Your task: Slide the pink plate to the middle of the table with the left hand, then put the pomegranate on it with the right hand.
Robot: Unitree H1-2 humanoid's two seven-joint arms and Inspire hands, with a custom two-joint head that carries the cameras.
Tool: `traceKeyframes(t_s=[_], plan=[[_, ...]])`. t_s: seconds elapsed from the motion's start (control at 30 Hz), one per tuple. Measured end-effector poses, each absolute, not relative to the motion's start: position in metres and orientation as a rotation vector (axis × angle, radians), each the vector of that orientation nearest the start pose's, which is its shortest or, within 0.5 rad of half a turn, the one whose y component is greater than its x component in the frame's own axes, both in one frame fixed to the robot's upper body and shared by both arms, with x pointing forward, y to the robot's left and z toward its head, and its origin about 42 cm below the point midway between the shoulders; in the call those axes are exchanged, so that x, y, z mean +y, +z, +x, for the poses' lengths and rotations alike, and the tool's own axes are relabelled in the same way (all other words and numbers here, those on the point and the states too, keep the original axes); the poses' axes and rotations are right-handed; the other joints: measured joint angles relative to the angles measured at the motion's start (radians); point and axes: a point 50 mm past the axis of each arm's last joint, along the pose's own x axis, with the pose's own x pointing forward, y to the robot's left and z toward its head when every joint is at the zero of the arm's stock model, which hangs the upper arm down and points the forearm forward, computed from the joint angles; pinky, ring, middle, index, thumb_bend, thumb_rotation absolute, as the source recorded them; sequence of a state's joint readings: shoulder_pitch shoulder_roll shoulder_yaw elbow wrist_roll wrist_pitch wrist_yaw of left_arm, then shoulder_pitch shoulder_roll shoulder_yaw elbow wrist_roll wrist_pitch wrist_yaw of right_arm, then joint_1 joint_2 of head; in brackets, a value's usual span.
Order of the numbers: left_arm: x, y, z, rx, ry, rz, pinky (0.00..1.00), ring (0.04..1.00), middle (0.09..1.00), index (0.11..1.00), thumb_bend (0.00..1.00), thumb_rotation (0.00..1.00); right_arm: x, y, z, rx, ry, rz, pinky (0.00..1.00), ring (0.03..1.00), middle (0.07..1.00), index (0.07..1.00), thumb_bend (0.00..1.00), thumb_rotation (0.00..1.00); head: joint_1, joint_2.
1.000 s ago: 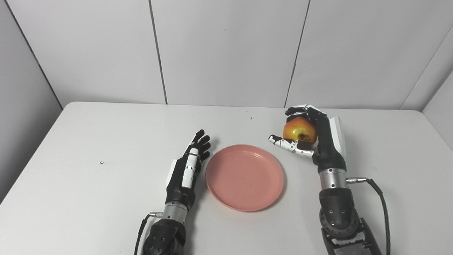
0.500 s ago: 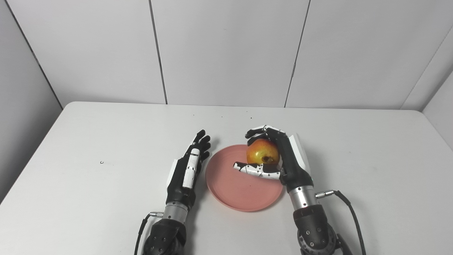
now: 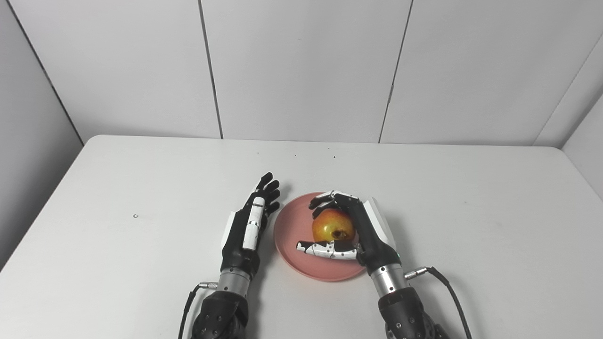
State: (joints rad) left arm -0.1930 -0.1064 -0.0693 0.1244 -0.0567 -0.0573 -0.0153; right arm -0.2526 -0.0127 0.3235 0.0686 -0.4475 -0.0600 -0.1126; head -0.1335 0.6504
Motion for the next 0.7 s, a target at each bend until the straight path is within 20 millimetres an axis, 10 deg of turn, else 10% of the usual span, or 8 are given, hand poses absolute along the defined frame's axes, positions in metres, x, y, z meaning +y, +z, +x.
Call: traceKeyframes(t_s=[0.5,0.63,0.7], plan=[[0.135,0.127,0.341,-0.118,-0.148,-0.151,0.91,0.925,0.915,0.898,0.31,1.0,-0.105,0.141,0.349,-0.445,0.244,-0.696,0.46,0.432,0.498,0.519,0.52,0.0,-0.003,0.002],[0.135,0.127,0.341,-0.118,-0.148,-0.151,0.89,0.912,0.911,0.894,0.3,1.0,-0.104,0.14,0.348,-0.455,0.258,-0.71,0.63,0.68,0.662,0.498,0.51,0.1,-0.003,0.002],[0.134,0.127,0.341,-0.121,-0.15,-0.15,0.89,0.912,0.914,0.895,0.3,1.0,-0.104,0.139,0.348,-0.459,0.264,-0.717,0.71,0.766,0.758,0.724,0.62,0.19,-0.003,0.002]])
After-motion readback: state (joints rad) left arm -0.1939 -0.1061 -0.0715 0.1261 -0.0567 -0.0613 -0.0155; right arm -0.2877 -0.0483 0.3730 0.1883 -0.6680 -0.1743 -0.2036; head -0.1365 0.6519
